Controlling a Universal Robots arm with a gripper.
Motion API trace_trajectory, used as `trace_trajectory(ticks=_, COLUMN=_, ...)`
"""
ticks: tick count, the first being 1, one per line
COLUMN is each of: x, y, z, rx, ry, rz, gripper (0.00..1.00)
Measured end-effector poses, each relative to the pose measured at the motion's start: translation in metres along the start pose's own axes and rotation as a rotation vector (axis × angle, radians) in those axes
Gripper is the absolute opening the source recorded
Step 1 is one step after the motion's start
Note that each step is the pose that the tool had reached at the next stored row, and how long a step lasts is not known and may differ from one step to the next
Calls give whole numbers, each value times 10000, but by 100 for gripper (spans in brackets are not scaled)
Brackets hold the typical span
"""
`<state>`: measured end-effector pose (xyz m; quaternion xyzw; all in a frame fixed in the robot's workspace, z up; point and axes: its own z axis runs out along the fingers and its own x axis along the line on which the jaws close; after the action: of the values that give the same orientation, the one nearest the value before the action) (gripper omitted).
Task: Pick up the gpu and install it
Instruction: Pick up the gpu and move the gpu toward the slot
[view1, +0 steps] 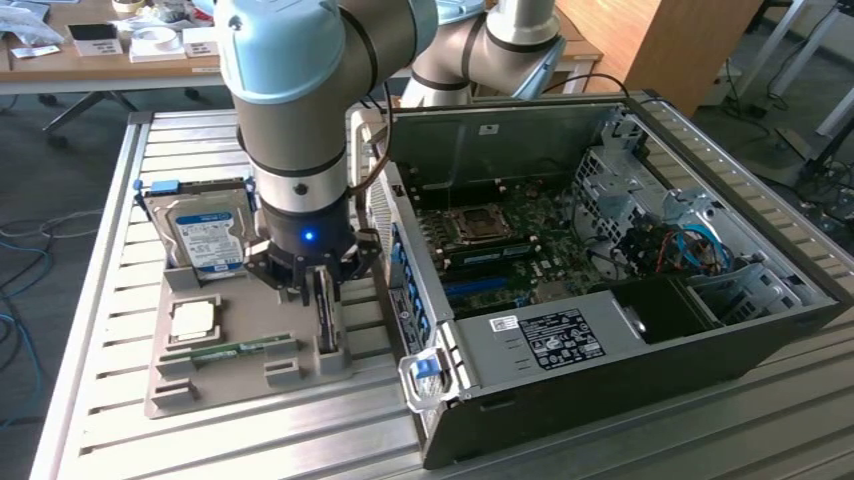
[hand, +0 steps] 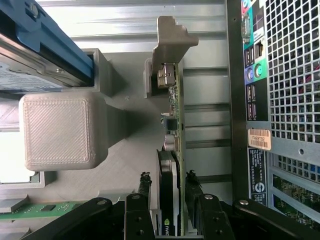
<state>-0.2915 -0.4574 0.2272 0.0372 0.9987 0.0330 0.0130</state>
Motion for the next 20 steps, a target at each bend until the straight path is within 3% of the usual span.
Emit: trace_trajectory(ticks=20, x=-11, y=-4, z=4, rx=2, ry=-1, rz=1, gripper=42)
